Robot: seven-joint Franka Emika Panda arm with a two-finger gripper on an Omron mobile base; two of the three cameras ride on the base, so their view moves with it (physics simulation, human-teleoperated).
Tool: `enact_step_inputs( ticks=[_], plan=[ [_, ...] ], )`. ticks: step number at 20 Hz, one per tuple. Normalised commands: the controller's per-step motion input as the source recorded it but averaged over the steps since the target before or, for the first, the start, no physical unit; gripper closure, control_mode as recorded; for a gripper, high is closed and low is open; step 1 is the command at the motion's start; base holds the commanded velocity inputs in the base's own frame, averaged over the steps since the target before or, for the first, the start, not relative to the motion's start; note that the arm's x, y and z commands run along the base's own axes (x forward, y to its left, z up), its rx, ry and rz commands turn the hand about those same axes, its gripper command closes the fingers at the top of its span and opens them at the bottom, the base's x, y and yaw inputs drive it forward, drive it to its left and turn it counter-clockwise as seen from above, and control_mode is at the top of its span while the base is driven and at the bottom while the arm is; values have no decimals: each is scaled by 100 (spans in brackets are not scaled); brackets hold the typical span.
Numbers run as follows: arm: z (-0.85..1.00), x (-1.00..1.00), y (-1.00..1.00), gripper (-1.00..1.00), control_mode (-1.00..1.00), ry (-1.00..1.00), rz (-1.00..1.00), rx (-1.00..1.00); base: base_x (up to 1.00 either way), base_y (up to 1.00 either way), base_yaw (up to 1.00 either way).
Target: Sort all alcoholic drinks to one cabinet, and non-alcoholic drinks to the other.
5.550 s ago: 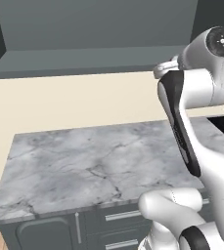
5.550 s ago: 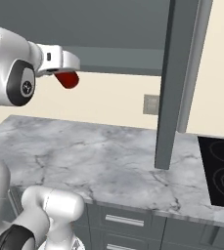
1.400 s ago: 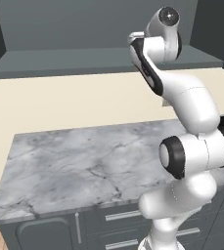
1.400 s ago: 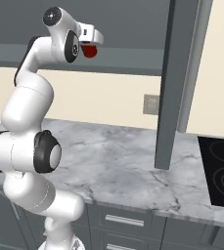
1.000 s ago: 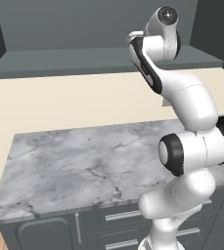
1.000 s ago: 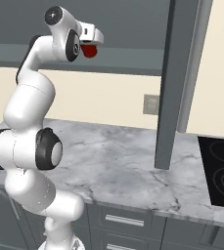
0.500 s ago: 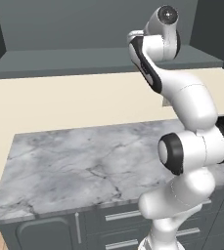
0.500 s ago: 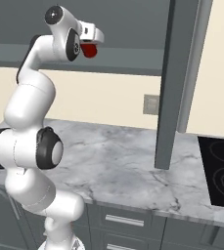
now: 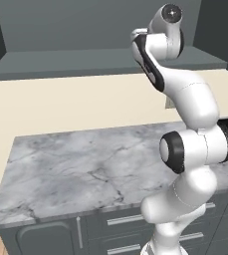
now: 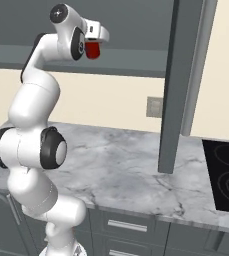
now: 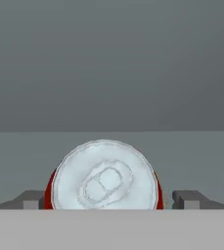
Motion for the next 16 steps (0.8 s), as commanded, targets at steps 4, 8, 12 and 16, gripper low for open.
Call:
enact_step_inputs(
  ticks=[4, 8, 12, 16],
  plan=[
    [-1, 0, 0, -100, -100, -3, 0, 0, 0, 0, 0],
    [-4, -3, 0, -100, -100, -6, 0, 0, 0, 0, 0],
    [-1, -5, 0, -100, -100, -7, 0, 0, 0, 0, 0],
    [0, -57, 10, -100, -100, -9, 0, 0, 0, 0, 0]
  ],
)
